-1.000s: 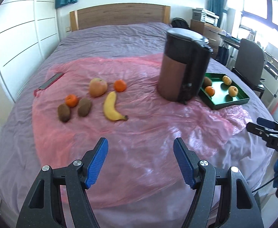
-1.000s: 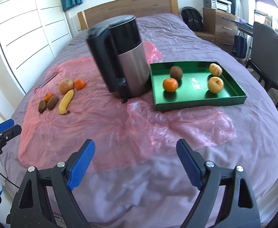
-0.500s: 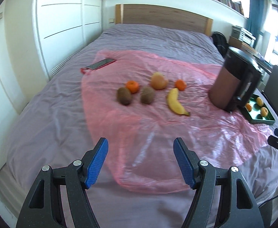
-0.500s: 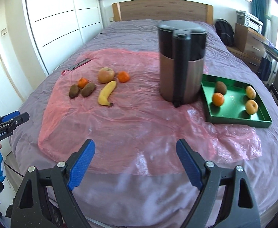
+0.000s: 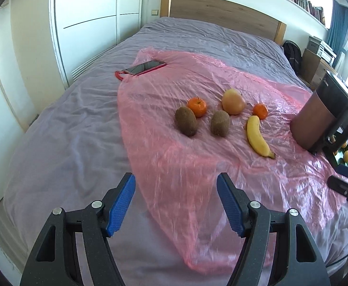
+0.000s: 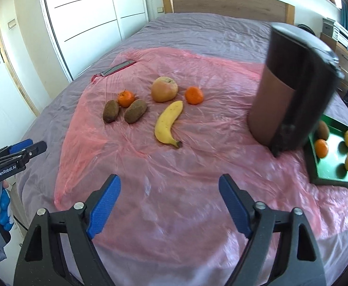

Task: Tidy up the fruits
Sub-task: 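Close the left tool on the large kiwi while the right tool grasps the banana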

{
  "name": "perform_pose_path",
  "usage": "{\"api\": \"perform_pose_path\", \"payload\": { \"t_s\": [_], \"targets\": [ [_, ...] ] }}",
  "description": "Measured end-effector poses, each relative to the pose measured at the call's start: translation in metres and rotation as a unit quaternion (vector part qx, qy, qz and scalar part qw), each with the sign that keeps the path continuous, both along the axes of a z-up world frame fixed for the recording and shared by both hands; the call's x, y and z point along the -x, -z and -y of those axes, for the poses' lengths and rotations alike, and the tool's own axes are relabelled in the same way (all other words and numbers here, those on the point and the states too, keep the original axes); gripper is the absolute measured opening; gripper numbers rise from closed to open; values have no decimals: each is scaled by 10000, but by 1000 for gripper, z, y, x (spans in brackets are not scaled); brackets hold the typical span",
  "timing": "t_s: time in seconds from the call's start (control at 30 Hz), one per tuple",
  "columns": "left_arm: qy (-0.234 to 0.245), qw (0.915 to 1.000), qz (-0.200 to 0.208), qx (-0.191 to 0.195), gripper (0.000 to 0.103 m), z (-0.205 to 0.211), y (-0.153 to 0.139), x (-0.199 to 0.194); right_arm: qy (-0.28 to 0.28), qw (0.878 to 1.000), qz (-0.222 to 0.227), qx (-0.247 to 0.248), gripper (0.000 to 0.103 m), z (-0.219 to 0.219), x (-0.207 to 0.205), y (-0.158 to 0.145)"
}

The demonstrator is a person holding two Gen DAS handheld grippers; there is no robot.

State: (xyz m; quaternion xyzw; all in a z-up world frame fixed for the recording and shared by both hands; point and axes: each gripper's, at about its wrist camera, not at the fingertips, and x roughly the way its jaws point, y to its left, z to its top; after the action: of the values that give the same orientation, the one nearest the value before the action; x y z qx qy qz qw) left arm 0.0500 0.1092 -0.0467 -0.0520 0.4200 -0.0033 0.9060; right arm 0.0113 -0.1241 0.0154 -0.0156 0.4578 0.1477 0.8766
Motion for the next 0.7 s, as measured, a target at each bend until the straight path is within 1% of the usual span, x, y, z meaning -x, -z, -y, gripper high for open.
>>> {"api": "perform_pose_path", "payload": {
  "t_s": [0.1,0.2,0.3,0.37,0.43,0.57,0.7],
  "targets": [
    [24,9999,-59,111,66,-1,5,-31,-74,9999,-85,-10,103,-14,-22,11],
    [47,9998,-135,125,66,2,13,-58,-141,9998,-150,-9,103,-26,-46,23],
    [112,9994,-265,169,65,7,27,-89,-142,9996,-228,-28,103,-34,-67,35],
    [87,9992,-371,137,65,10,38,-109,-134,9995,-296,-25,103,-38,-82,44],
    [23,9985,-506,190,65,10,50,-130,-131,9993,-343,20,103,-42,-97,54],
    [-63,9976,-669,185,65,12,68,-156,-75,9989,-470,23,103,-45,-122,71],
    [-125,9964,-821,161,64,13,83,-175,-45,9983,-573,61,103,-48,-142,83]
  ]
}}
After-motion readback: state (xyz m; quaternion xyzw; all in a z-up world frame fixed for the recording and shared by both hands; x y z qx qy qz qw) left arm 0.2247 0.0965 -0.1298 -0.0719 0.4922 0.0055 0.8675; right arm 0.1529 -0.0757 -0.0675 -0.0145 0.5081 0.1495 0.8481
